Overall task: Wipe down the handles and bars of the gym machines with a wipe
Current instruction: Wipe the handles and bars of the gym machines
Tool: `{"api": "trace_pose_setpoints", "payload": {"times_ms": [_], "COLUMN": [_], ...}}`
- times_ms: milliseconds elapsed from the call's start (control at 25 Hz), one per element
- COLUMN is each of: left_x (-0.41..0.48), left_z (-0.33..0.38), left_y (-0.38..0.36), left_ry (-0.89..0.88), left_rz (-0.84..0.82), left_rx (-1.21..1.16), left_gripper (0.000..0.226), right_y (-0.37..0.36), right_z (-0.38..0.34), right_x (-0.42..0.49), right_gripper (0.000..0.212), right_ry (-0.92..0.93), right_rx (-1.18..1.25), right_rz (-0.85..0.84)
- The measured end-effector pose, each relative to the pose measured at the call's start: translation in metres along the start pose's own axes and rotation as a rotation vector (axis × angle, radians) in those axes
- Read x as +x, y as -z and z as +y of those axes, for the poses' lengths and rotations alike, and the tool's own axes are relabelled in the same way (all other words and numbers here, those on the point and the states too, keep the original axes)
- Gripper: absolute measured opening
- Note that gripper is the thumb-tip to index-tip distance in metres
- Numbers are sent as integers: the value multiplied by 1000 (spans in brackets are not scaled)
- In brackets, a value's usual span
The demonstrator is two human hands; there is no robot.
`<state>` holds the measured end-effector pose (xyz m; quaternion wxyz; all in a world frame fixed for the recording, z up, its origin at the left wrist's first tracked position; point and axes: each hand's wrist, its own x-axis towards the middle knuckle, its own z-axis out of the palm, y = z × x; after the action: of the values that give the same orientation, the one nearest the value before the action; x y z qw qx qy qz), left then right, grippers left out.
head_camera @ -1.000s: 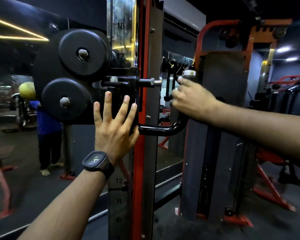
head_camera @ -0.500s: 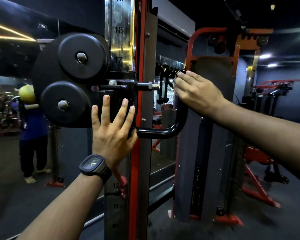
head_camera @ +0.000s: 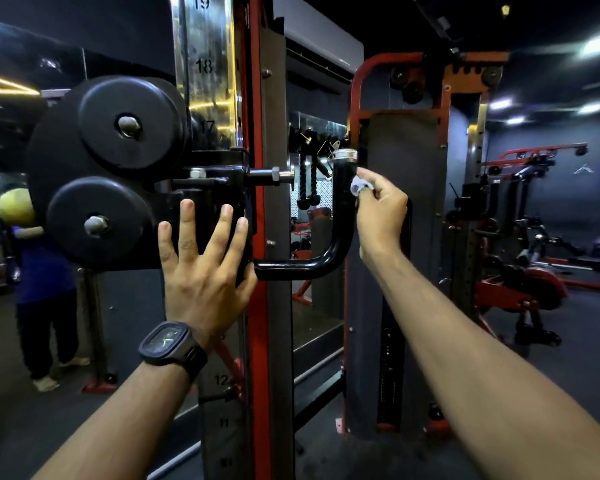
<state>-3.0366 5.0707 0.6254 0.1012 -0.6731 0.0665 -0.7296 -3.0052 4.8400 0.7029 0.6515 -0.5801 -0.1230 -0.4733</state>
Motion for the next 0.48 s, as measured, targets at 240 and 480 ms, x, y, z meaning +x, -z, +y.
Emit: {"api": "trace_pose_setpoints", "payload": {"times_ms": [240, 480], "left_x": [0, 0], "left_z": [1, 1], "left_y": [0, 2], "left_ry": [6, 13], "left_rz": [6, -5], "left_rx": [-1, 10], "left_gripper": [53, 54], "right_y": [15, 13], "right_z": [37, 24], "right_x": [-18, -15], "right_gripper": [22, 28], "right_ry": [-177, -192], "right_rx": [237, 313], "right_rz": [-139, -125]}}
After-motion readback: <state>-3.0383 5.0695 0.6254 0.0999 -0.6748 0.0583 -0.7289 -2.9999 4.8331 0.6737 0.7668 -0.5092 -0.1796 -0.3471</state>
